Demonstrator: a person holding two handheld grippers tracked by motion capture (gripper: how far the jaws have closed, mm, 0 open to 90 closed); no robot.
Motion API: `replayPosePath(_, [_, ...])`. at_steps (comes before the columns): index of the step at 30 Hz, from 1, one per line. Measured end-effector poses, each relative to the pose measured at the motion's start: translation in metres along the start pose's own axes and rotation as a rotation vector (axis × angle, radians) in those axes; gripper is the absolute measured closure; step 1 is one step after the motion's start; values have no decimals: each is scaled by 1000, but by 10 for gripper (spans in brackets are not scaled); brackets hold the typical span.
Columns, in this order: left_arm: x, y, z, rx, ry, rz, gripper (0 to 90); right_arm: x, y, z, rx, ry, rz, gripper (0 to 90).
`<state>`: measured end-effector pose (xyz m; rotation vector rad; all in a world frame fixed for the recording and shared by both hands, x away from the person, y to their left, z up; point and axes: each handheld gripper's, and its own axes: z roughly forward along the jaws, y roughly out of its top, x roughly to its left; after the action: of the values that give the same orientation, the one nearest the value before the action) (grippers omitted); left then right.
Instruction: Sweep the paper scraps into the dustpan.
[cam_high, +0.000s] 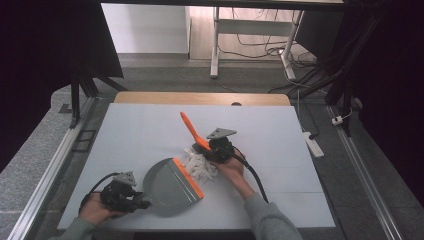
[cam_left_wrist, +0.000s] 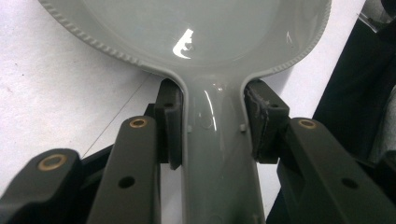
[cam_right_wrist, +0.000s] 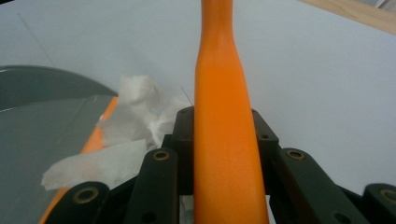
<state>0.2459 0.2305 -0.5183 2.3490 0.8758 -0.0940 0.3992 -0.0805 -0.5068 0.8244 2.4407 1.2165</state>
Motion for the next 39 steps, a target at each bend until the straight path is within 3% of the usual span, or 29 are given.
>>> replayPosePath(9, [0,0,0,1,0,0,613,25,4,7,14,51,-52,703])
replayPosePath(17, [0,0,0,1,-1,1,613,56,5,11,31,111,-113,703])
replayPosePath(27, [1,0,0,1,-1,2,613,79,11,-1,-5,187,-132,703])
replayPosePath(33, [1,0,1,2,-3,1,614,72,22,-19,-77,168,-117,703])
replayPosePath(34, [1,0,1,2,-3,1,613,63,25,-28,-102,148,-103,703])
replayPosePath(38, [1,0,1,2,-4,1,614,51,27,-37,-127,120,-81,703])
replayPosePath(39, [1,0,1,3,-5,1,613,41,27,-42,-140,98,-59,703])
